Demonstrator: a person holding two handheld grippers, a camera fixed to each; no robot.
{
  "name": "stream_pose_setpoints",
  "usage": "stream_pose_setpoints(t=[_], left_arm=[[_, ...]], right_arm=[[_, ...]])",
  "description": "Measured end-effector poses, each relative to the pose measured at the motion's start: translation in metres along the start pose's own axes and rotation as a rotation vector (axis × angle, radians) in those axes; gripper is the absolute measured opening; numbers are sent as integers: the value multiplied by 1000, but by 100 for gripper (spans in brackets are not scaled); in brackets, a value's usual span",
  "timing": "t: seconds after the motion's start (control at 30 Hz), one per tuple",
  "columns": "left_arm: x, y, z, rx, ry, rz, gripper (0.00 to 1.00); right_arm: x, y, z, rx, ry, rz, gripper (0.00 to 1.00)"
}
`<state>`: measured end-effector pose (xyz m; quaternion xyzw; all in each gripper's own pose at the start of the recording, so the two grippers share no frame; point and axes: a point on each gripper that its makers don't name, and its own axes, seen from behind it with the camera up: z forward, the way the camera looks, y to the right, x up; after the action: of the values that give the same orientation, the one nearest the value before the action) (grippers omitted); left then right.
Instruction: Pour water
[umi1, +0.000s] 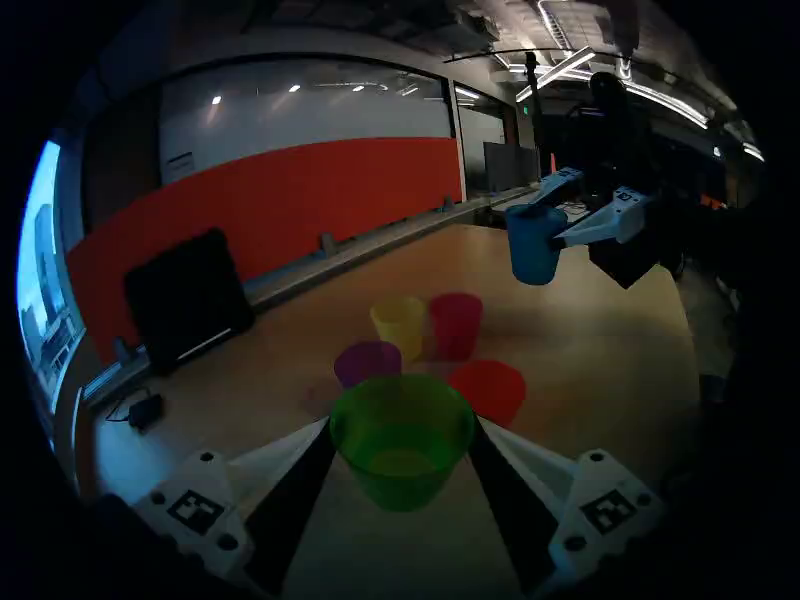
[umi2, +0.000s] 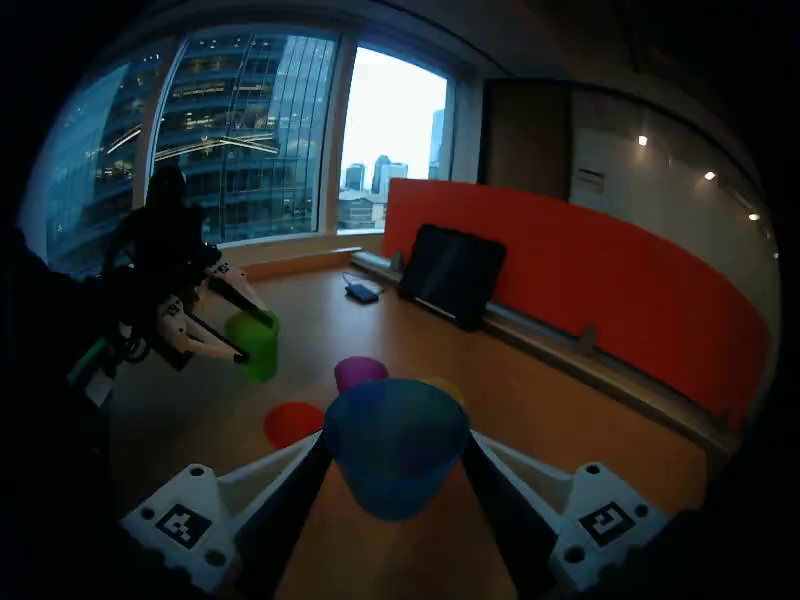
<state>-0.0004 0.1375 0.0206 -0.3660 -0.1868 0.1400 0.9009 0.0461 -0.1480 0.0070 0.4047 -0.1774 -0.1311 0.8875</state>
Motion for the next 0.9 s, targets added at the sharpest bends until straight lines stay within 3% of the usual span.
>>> stream_pose_setpoints(t=[0.5, 0.9], left_arm=[[-35, 6, 18, -44, -108, 1, 88], [-53, 12, 28, -66, -146, -11, 89]], right_arm=[[-59, -7, 18, 30, -132, -3, 93], [-89, -14, 27, 51, -199, 4, 93]])
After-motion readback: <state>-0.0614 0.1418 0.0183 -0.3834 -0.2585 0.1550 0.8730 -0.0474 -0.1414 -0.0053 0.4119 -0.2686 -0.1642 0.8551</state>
